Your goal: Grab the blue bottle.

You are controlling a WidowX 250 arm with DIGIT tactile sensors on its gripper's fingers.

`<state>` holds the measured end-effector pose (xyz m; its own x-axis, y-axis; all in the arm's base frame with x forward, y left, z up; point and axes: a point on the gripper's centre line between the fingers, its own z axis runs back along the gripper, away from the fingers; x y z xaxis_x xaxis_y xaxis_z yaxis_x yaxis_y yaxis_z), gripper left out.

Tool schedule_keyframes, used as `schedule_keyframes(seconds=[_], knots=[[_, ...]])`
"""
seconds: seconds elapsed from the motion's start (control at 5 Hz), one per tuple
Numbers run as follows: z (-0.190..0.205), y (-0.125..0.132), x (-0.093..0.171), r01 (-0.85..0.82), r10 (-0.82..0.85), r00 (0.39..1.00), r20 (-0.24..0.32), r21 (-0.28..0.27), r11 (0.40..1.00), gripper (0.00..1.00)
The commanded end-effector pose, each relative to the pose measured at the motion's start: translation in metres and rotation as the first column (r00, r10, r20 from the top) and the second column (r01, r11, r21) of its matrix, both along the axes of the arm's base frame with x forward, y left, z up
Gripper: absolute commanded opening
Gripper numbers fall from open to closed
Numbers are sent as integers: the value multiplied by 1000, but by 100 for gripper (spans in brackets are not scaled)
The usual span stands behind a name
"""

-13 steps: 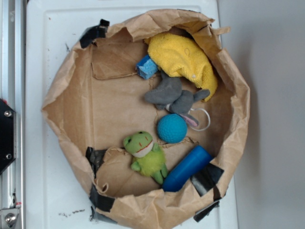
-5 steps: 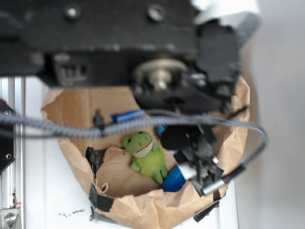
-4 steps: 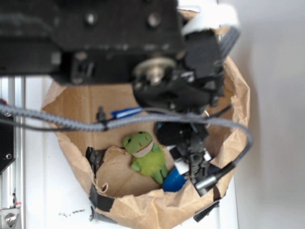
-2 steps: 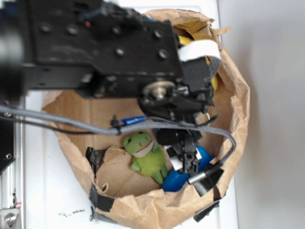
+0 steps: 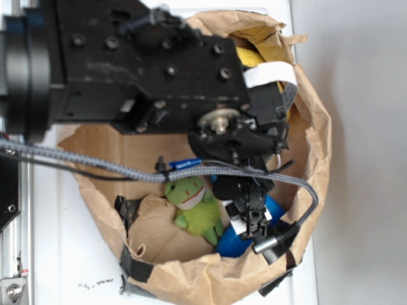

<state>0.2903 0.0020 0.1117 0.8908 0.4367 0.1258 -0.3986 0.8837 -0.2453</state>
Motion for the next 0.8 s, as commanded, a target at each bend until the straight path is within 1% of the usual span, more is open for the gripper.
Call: schedule_keyframes(seconds=[0.0, 0.2, 0.4, 0.6], knots=[[14, 9, 3, -16, 16, 999, 50, 6, 1000, 100], [11, 3, 2, -1, 2, 994, 108, -14, 1000, 100], [10, -4, 2, 14, 0, 989, 147, -99, 995, 100], [11, -6, 4, 16, 1, 991, 137, -126, 992, 100]])
